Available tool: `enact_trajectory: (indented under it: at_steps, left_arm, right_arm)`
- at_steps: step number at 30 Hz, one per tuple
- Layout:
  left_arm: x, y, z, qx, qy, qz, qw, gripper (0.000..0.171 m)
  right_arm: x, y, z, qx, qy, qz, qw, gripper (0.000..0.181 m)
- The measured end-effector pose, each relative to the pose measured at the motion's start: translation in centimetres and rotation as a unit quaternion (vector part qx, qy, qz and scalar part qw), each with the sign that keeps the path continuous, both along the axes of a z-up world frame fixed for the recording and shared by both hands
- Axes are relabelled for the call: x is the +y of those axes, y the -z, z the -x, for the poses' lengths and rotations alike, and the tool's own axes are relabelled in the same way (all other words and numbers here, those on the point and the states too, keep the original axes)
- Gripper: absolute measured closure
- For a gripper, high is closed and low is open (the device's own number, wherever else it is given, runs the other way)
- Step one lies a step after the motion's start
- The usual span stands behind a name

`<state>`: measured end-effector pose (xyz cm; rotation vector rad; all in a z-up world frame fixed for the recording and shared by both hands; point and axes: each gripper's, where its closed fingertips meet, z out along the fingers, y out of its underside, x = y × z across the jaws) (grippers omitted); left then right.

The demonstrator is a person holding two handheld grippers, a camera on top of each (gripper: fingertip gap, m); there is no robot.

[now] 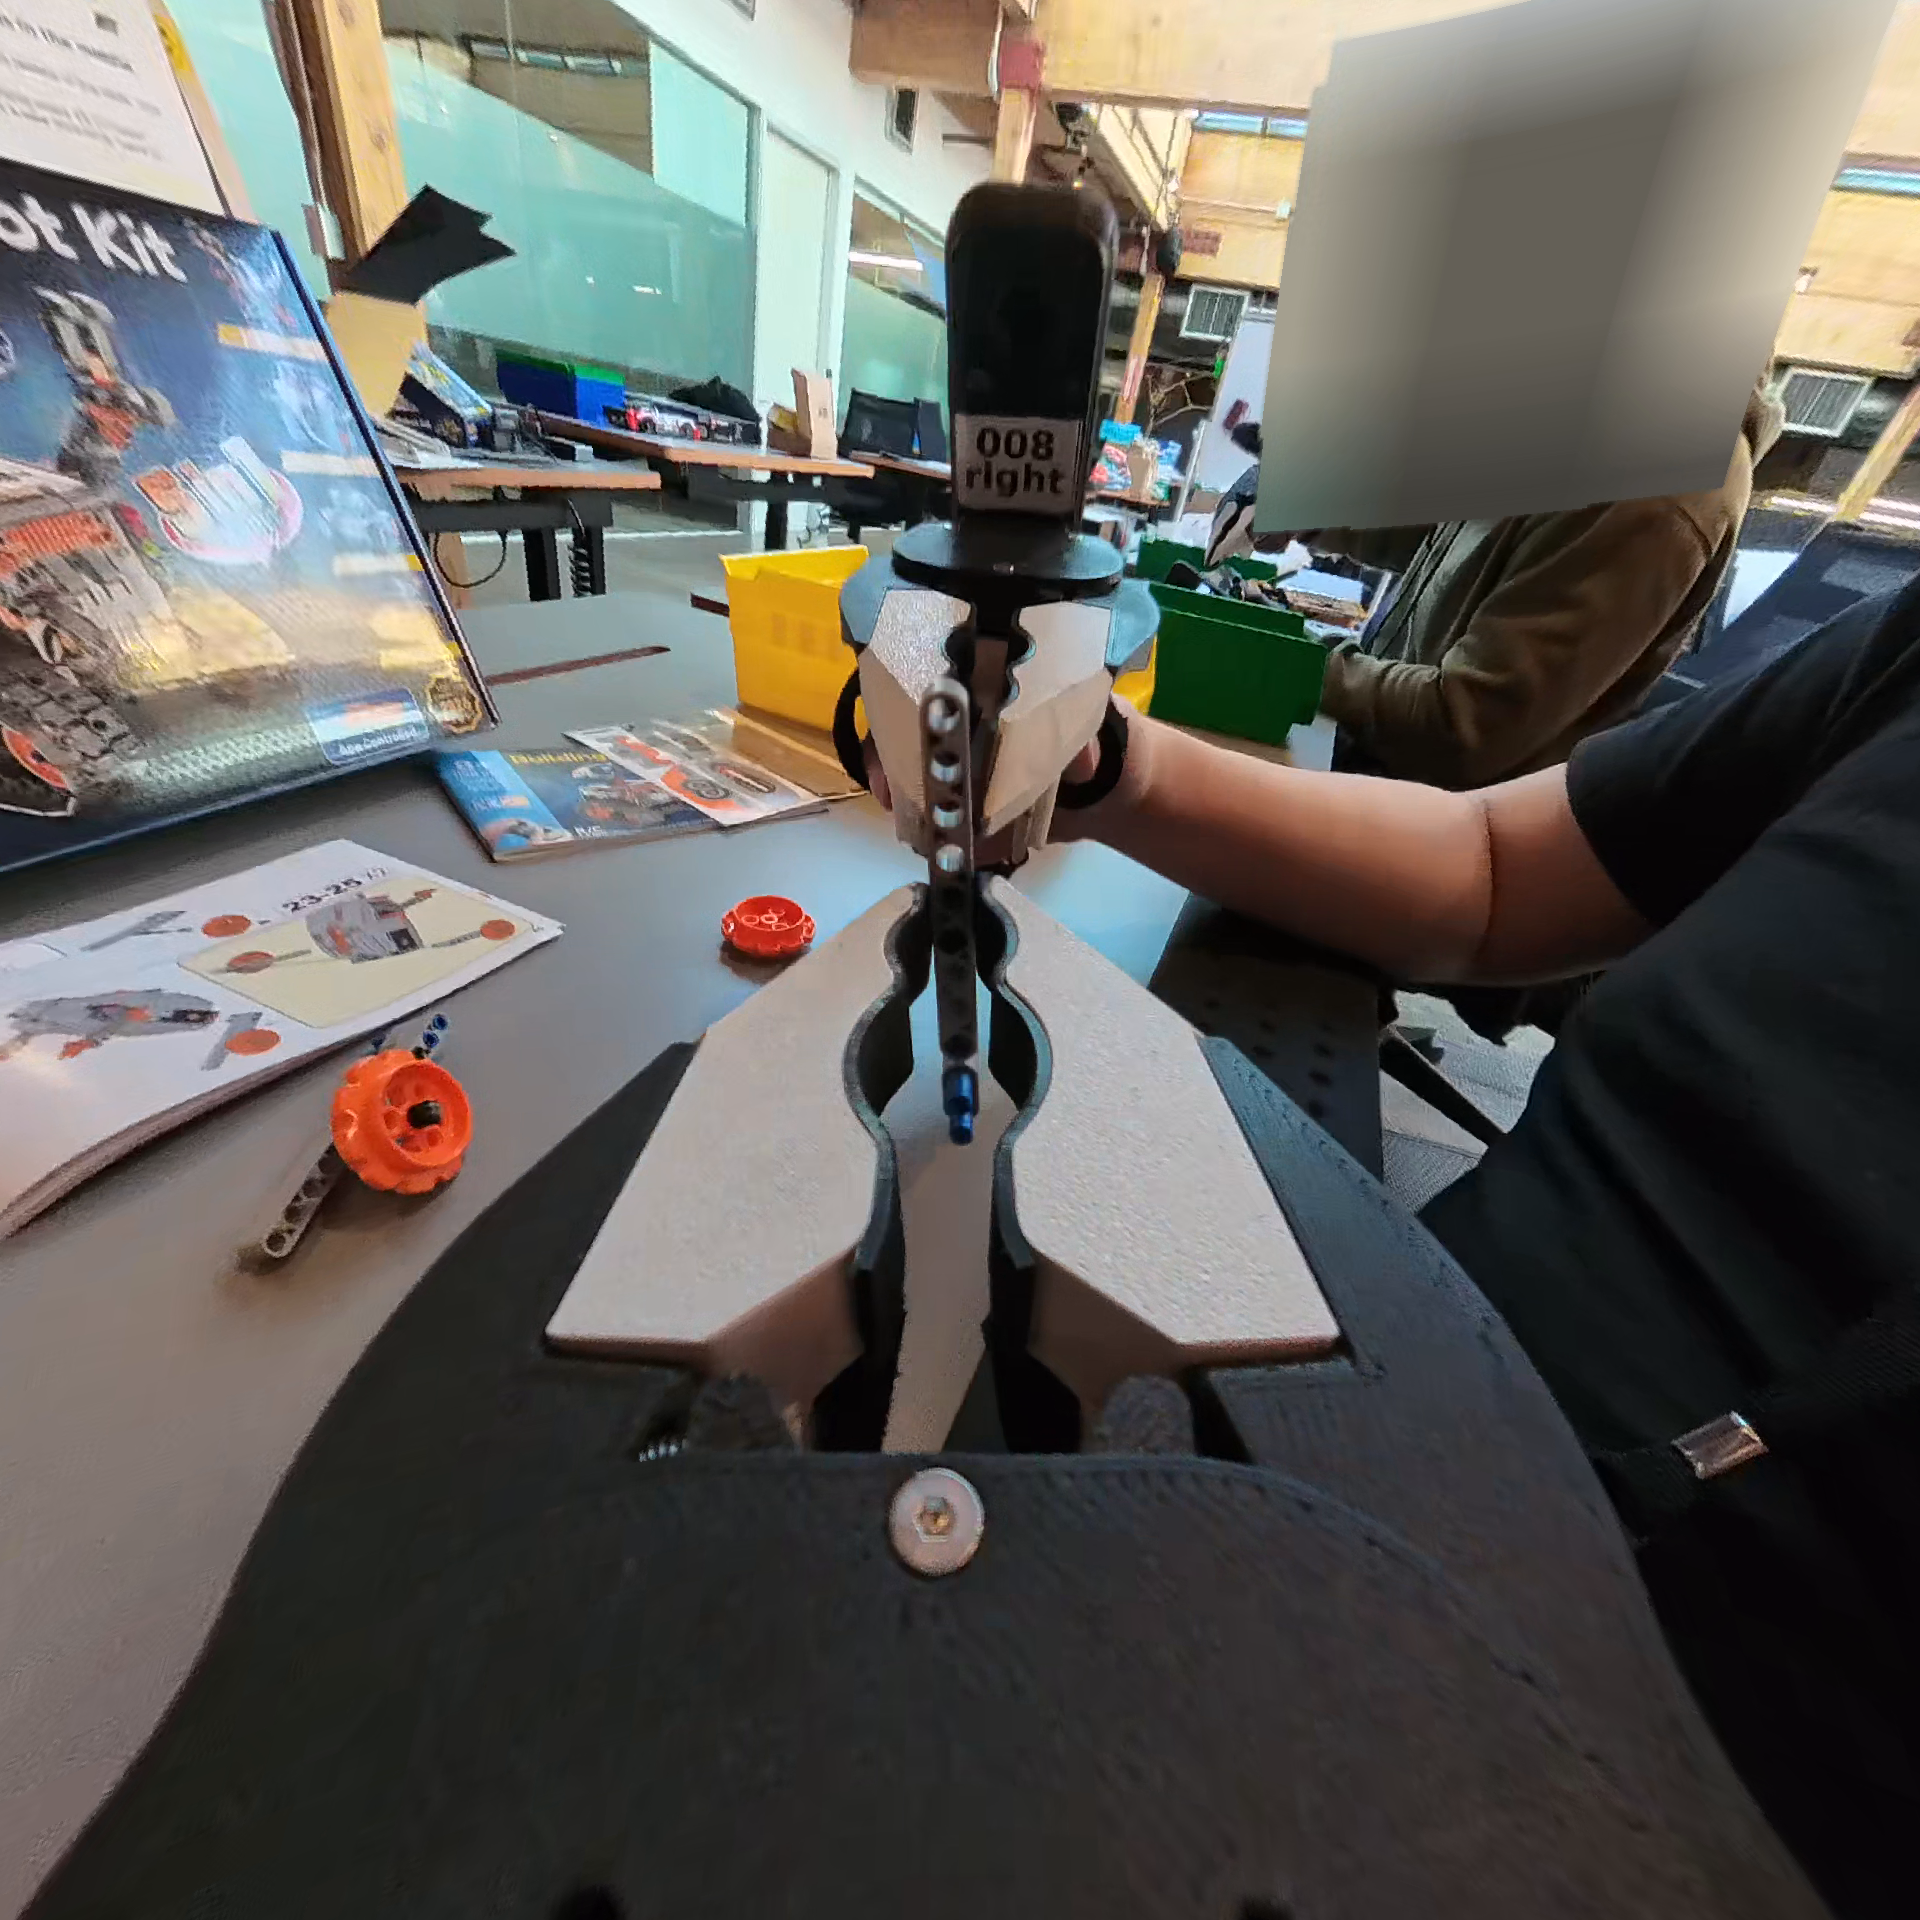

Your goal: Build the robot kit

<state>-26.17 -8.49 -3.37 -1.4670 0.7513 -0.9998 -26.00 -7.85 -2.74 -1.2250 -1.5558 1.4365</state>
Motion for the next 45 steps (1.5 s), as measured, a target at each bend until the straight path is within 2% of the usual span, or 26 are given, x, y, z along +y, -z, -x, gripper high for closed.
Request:
enact_trajectory:
  at_steps: [14,26,30,45]
  left_arm:
    - [-0.2,-1.0,0.4,-0.032,-0.004,-0.011,0.999,0.166]
    - [0.0,-1.1,0.6,-0.042,-0.008,-0.004,0.999,0.162]
    - [0.1,-1.1,0.6,-0.034,-0.013,-0.008,0.999,0.166]
    - [0.2,-0.6,0.7,-0.049,0.001,0.033,0.998,0.166]
  right_arm:
    - [-0.2,-1.1,0.4,0.038,0.014,-0.005,0.999,0.176]
    - [0.0,-0.9,0.6,0.034,0.023,-0.011,0.999,0.176]
    - [0.0,-0.8,0.8,0.034,0.026,-0.008,0.999,0.176]
    - [-0.1,-0.4,0.8,0.031,0.015,0.012,0.999,0.177]
